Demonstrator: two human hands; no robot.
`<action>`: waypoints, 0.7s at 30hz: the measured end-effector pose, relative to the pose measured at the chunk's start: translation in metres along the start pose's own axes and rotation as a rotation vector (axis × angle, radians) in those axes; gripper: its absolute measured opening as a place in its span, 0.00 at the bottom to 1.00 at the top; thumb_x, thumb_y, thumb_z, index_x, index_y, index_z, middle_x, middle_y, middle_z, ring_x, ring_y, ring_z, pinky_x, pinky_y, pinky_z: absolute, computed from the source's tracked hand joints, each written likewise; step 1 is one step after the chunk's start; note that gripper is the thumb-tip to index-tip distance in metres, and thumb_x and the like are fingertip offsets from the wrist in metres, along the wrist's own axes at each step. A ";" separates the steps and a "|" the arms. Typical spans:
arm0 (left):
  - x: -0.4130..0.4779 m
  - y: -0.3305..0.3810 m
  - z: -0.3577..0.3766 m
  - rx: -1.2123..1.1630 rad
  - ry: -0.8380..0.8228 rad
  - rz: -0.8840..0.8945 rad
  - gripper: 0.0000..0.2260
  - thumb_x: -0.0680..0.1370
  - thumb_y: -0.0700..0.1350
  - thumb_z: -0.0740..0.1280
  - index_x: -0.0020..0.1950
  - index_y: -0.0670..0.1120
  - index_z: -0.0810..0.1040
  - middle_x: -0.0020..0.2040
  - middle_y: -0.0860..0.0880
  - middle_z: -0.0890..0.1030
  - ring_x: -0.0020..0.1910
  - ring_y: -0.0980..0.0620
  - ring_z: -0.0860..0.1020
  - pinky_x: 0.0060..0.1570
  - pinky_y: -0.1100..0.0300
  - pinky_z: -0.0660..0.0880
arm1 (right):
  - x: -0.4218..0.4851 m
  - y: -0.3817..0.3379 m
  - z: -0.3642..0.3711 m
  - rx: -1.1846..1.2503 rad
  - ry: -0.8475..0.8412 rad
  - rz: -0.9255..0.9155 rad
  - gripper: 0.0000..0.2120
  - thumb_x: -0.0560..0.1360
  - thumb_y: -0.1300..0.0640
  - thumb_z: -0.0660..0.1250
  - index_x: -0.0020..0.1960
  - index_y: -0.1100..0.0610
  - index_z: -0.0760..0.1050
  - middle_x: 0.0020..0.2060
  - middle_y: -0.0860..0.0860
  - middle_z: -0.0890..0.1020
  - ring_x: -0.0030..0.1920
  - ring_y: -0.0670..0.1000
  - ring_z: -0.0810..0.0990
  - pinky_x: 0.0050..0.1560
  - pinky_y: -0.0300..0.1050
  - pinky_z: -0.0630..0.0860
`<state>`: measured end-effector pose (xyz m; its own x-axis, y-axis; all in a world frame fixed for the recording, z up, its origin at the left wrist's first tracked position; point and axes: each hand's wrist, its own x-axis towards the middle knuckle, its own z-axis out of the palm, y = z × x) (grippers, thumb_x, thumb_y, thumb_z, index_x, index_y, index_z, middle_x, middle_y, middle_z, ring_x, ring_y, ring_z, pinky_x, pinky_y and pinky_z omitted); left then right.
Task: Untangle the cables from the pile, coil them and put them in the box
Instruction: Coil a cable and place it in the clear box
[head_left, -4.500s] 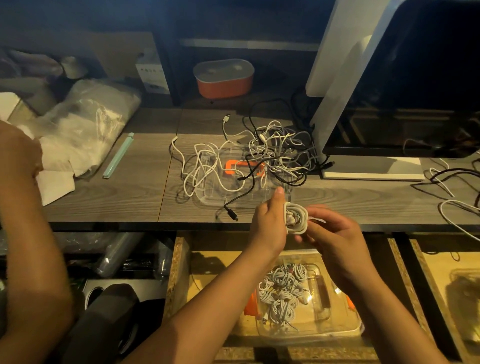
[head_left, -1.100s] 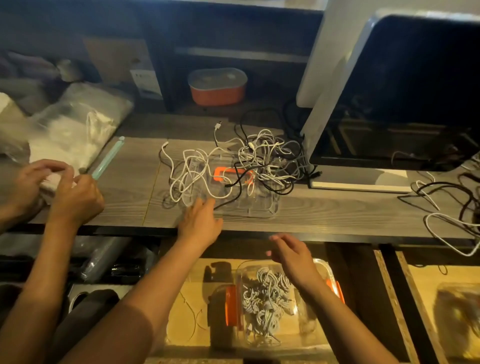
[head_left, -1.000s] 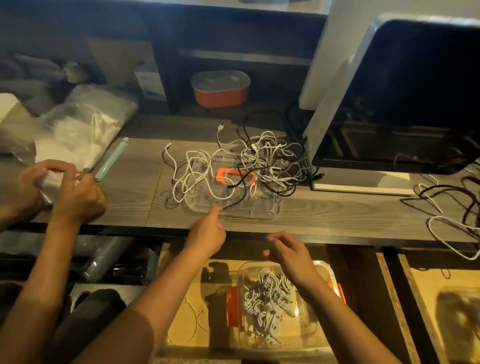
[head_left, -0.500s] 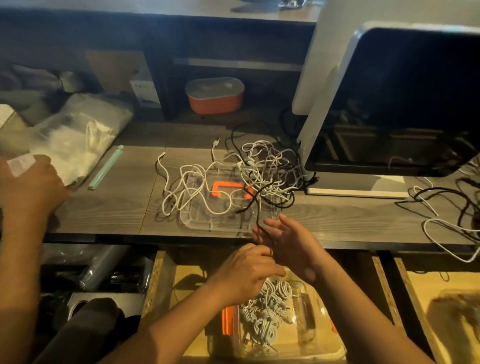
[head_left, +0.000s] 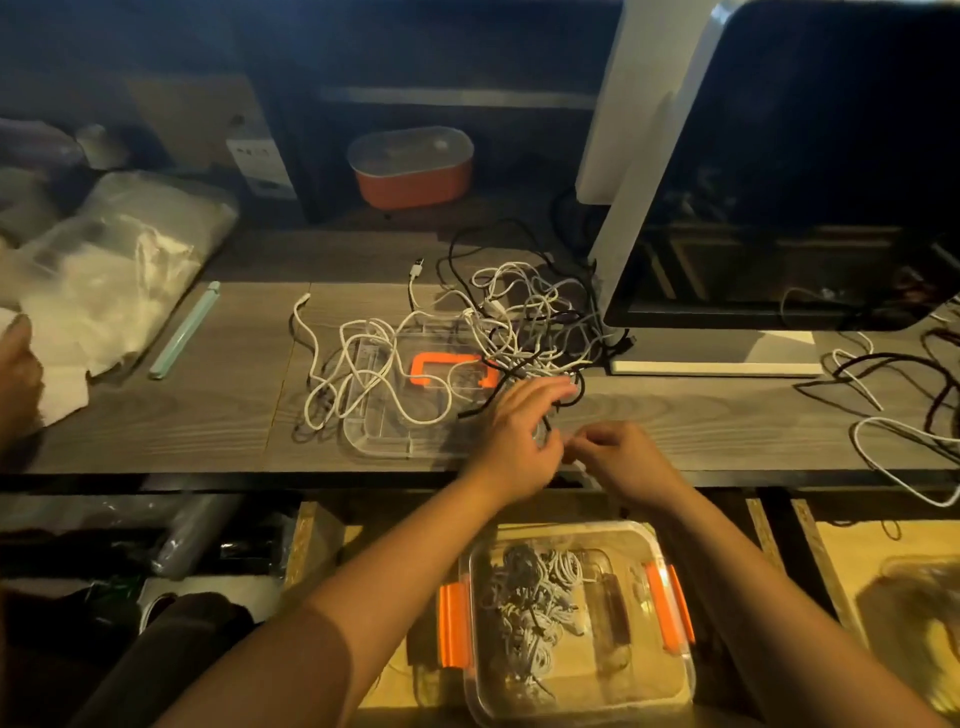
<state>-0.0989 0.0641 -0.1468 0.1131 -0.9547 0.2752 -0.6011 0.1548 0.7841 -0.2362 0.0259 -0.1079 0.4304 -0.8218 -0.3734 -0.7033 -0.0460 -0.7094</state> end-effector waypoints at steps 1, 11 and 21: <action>0.008 -0.002 0.001 0.011 -0.032 -0.018 0.20 0.69 0.39 0.62 0.60 0.43 0.77 0.61 0.47 0.77 0.62 0.53 0.71 0.67 0.60 0.62 | -0.001 -0.002 -0.001 0.023 0.040 -0.020 0.13 0.78 0.53 0.63 0.40 0.58 0.79 0.34 0.53 0.80 0.34 0.44 0.76 0.40 0.44 0.72; 0.039 -0.028 0.001 0.091 0.008 -0.171 0.15 0.78 0.46 0.61 0.64 0.47 0.74 0.66 0.48 0.75 0.67 0.48 0.70 0.71 0.48 0.56 | -0.005 -0.063 -0.004 1.325 0.304 -0.047 0.14 0.81 0.56 0.55 0.38 0.56 0.68 0.32 0.52 0.77 0.38 0.51 0.77 0.50 0.47 0.74; 0.045 -0.039 -0.001 0.436 -0.019 -0.233 0.14 0.80 0.52 0.59 0.64 0.51 0.71 0.69 0.53 0.70 0.70 0.53 0.64 0.72 0.52 0.40 | -0.005 -0.040 0.007 -0.209 -0.169 0.063 0.08 0.75 0.51 0.68 0.40 0.53 0.76 0.37 0.50 0.79 0.35 0.44 0.75 0.38 0.42 0.74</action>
<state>-0.0698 0.0149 -0.1646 0.2721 -0.9563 0.1066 -0.8369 -0.1805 0.5167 -0.2065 0.0361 -0.0821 0.4577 -0.7213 -0.5198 -0.8257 -0.1279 -0.5494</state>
